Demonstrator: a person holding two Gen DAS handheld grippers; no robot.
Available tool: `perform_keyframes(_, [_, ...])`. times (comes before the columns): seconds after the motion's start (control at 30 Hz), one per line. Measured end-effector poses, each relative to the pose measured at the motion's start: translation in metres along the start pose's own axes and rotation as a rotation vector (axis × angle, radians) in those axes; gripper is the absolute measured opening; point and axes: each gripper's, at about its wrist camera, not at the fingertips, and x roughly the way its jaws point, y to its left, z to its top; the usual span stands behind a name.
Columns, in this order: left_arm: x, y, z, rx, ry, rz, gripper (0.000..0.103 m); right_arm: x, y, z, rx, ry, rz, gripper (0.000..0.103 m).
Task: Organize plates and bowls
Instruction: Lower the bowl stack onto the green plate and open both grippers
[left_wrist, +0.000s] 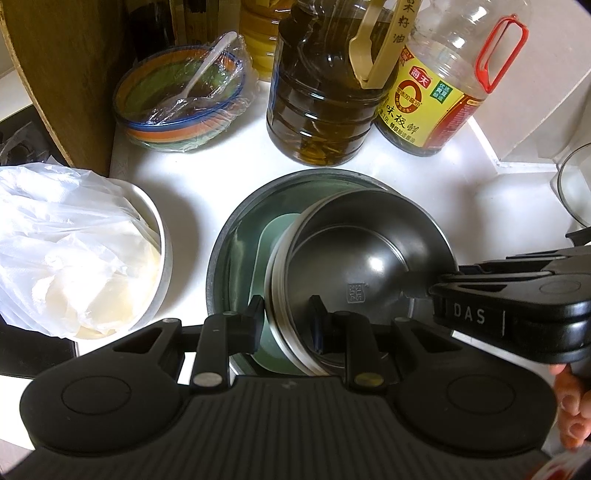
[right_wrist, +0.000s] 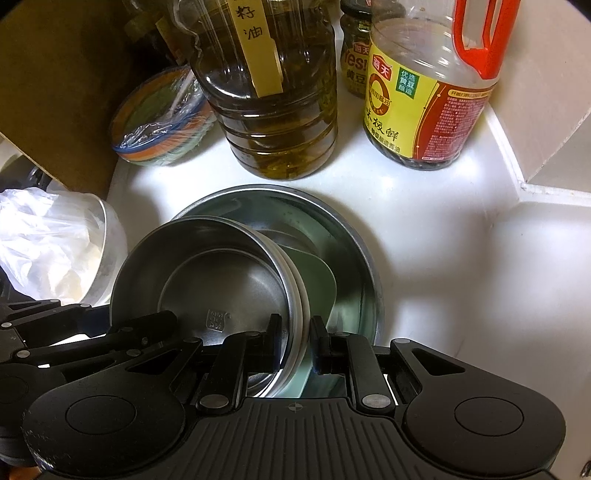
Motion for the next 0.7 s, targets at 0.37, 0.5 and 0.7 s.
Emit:
perform_keyframes(0.37, [0.0023, 0.0023, 0.0, -0.009, 0.003, -0.01, 0.023, -0.0013, -0.0009, -0.0001, 0.018, -0.01, 0.016, 0.018])
perform_keyframes(0.5, [0.0028, 0.0027, -0.0002, -0.011, 0.002, -0.019, 0.026, -0.0019, -0.0017, -0.0003, 0.024, -0.014, 0.021, 0.018])
perform_keyframes(0.7, [0.0029, -0.0004, -0.0008, -0.003, -0.009, -0.015, 0.027, -0.0036, -0.0049, -0.0018, 0.03, -0.023, 0.032, 0.019])
